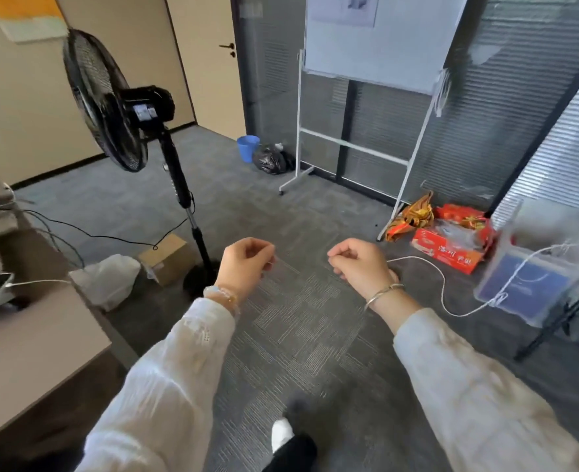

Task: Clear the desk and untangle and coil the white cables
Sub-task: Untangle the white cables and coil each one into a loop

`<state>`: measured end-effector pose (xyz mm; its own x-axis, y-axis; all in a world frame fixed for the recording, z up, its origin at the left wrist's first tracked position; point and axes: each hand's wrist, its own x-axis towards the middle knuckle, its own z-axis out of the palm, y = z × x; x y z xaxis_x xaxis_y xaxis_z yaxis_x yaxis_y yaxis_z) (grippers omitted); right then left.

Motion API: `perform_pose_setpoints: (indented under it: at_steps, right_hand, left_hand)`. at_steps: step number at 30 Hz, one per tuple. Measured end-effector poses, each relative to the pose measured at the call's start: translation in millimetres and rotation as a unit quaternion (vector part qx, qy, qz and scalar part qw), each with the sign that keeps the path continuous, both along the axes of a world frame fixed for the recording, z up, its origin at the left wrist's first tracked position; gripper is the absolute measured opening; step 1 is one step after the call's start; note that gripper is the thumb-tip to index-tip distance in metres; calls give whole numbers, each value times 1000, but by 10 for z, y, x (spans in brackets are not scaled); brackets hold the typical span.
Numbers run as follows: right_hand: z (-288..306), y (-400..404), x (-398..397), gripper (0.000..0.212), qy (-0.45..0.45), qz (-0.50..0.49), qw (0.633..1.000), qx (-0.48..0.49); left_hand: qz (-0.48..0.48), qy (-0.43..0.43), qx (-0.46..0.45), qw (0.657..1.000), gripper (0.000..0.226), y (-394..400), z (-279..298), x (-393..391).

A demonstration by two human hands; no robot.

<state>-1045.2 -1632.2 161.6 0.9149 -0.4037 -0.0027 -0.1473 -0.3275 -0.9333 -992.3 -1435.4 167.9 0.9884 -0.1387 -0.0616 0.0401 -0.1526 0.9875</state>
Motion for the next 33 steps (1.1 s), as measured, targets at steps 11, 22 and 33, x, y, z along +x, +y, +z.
perform_pose_setpoints:
  at_steps: [11,22,33]
  right_hand:
    - [154,-894,3522,15,-3,48,999,-14]
    - [-69,-1189,7012,17,5,124,992,-11]
    - [104,-693,10564,19,-10,299,953,-55]
  left_hand:
    - [47,3,-41,998,13,-957,50,3331]
    - [128,11,-13,992,9,-1204,-99,6492]
    - [274,10,-2,962,7,-949,-51,9474]
